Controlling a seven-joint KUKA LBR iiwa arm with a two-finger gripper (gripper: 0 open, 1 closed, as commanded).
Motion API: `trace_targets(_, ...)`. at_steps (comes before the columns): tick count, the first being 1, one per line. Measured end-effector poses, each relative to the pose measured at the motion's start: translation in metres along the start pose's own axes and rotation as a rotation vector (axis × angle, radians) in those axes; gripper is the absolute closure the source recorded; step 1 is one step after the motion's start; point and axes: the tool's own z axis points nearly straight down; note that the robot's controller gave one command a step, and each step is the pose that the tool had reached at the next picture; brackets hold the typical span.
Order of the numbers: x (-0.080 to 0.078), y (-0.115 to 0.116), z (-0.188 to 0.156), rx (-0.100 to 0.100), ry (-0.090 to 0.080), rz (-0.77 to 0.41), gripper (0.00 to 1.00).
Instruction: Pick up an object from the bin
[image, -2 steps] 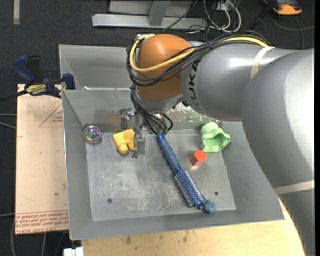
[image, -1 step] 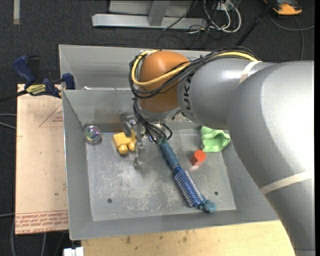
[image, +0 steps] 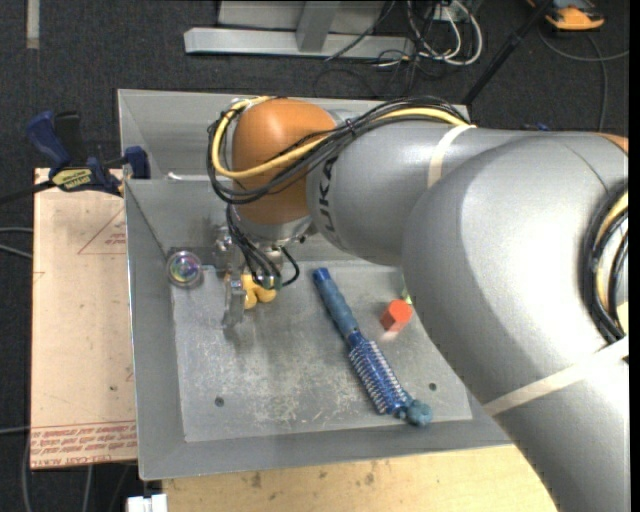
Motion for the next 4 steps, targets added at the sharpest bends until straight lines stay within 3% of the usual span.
trace_targets(1,0.008,-0.051,0.011,0.005,0.005,0.009,0.00)
trace_targets(2,0.008,-0.048,0.010,0.002,0.002,0.006,1.00)
trace_targets(3,0.029,-0.050,-0.108,0.002,-0.006,-0.060,1.00)
trace_targets(4,0.023,-0.050,-0.191,0.002,-0.008,-0.060,1.00)
